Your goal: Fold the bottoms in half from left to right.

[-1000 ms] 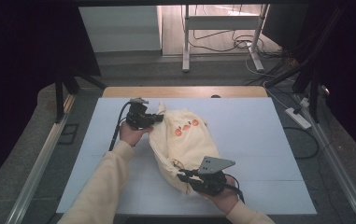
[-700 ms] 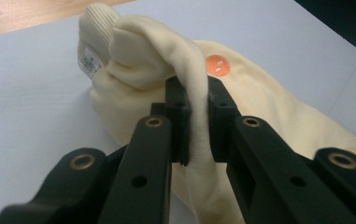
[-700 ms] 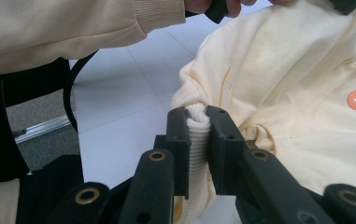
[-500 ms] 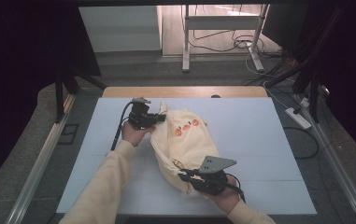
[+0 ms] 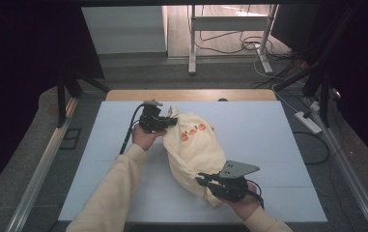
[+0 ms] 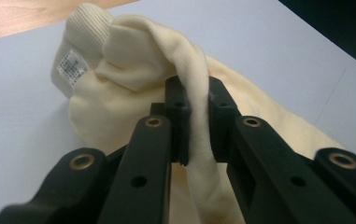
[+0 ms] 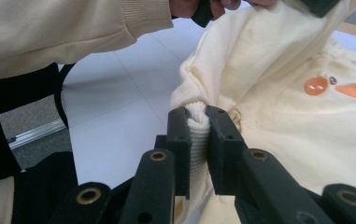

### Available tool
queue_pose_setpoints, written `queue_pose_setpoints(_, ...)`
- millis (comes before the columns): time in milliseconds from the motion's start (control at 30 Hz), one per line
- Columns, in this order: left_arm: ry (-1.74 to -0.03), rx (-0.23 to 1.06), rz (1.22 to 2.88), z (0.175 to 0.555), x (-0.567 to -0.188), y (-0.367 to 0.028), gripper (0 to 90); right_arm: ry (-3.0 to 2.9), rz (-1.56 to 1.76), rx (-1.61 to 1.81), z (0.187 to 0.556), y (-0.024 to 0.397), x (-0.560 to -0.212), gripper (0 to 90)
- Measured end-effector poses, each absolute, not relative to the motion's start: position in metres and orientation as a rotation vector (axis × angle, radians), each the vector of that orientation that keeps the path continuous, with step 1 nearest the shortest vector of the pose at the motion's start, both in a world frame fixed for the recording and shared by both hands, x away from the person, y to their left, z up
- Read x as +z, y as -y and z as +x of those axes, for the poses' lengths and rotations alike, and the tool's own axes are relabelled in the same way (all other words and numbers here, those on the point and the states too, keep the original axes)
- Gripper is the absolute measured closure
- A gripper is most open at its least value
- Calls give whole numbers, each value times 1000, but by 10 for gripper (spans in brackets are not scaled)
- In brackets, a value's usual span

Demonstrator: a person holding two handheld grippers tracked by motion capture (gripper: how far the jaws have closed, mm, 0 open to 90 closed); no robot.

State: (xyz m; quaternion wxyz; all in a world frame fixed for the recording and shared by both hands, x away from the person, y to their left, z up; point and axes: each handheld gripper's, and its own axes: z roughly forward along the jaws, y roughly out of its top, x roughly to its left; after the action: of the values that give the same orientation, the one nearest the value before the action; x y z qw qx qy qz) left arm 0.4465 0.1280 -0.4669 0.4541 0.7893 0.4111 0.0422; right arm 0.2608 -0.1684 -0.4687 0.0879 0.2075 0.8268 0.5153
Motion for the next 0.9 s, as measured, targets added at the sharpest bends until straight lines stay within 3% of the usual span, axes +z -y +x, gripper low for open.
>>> queue_pose_setpoints(900,-992,108,1949,451,-461,-106,814,-2425,727,1499,259,208,-470,809)
